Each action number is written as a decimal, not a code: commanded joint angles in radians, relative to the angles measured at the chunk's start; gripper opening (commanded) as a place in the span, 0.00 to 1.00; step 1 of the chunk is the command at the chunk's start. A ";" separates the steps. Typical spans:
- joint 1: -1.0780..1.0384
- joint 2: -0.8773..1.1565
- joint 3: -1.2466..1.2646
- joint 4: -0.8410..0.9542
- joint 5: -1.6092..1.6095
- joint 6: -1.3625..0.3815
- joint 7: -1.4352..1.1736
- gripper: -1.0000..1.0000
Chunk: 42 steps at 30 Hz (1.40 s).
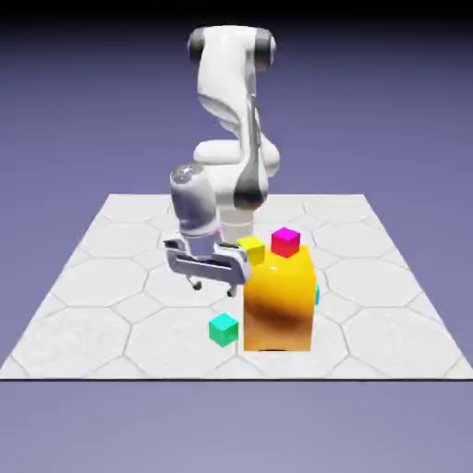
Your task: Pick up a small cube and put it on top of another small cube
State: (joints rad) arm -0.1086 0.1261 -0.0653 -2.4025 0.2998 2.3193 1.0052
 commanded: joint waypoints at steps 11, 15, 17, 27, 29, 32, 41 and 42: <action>-0.031 0.321 0.012 0.094 0.153 -0.103 0.045 0.50; -0.032 0.308 0.008 0.099 0.146 -0.120 0.050 0.00; -0.037 0.245 -0.015 0.125 0.109 -0.207 0.078 0.00; -0.076 0.067 0.128 0.279 -0.184 -0.575 -0.051 0.00; -0.069 0.013 0.155 0.316 -0.240 -0.662 -0.090 0.00; -0.057 -0.067 0.194 0.372 -0.325 -0.793 -0.150 0.00; 0.028 -0.212 0.148 0.235 -0.158 -0.804 -0.008 0.00; 0.029 -0.217 0.150 0.199 -0.157 -0.772 -0.010 0.00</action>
State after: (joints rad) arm -0.0786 -0.0908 0.0849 -2.2033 0.1454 1.5471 0.9954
